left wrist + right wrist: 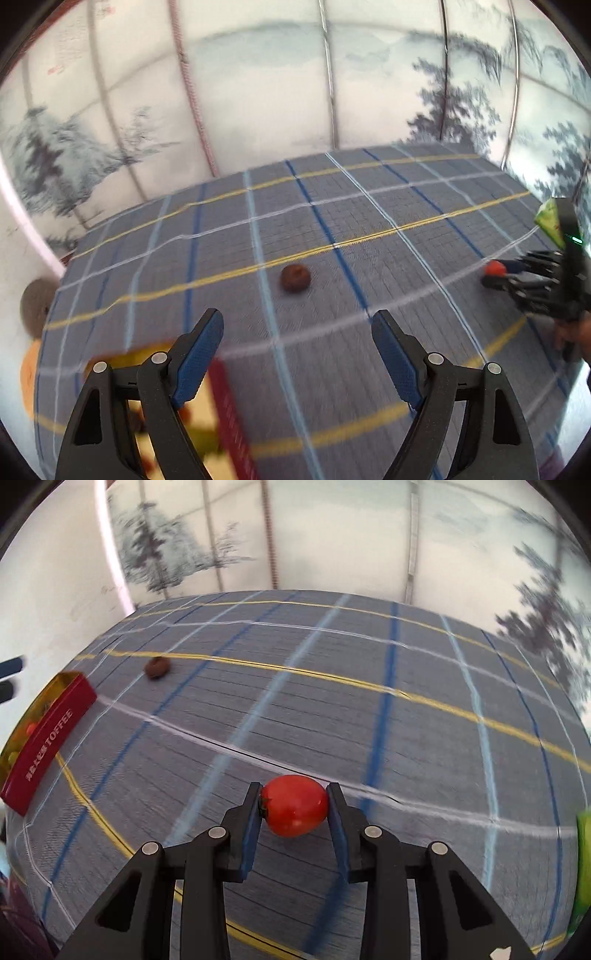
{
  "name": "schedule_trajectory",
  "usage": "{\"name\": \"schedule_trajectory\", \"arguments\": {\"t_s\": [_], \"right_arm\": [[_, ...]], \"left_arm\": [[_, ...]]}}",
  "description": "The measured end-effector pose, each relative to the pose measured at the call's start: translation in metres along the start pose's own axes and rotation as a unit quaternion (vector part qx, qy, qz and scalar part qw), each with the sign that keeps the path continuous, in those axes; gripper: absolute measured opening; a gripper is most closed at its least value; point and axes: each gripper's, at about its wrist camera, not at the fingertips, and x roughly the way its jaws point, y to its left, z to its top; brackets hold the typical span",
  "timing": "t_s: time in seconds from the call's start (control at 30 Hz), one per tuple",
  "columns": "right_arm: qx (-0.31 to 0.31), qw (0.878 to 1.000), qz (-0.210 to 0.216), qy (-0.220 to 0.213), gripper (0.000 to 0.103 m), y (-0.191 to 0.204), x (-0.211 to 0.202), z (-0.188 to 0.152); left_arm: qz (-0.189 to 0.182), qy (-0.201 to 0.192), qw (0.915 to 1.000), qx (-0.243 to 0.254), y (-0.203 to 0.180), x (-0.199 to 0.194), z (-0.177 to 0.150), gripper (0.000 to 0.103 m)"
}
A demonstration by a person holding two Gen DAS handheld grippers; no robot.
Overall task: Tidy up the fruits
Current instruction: 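Grasp the last brown wrinkled fruit with the left gripper, then carry the brown fruit into the tin and open the left gripper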
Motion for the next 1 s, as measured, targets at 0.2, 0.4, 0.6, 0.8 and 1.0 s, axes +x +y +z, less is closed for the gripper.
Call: {"name": "schedule_trajectory", "arguments": {"t_s": [0.2,0.4,0.6,0.8,1.0], "right_arm": [[0.018,1.0,0.021,-0.01,0.032,-0.012,-0.004,-0.006],[0.023,0.999,0.043,-0.004,0.032,-0.015,-0.002,-0.007],[0.033,0.998,0.051,0.001,0.033,-0.017,0.0,-0.007],[0.035,0.998,0.049,0.002,0.033,-0.019,0.0,-0.007],[0.032,0.999,0.04,0.004,0.032,-0.016,0.001,-0.006]], "left_arm": [[0.0,0.058,0.9983,-0.006,0.005,0.081,0.033,0.08],[0.013,0.11,0.9938,0.005,0.002,0.132,0.038,0.056],[0.003,0.134,0.9902,-0.04,0.002,0.143,0.028,0.036],[-0.013,0.097,0.9933,-0.061,-0.02,0.08,0.009,0.036],[0.003,0.045,0.9975,-0.055,-0.042,-0.002,-0.017,0.036]]}}
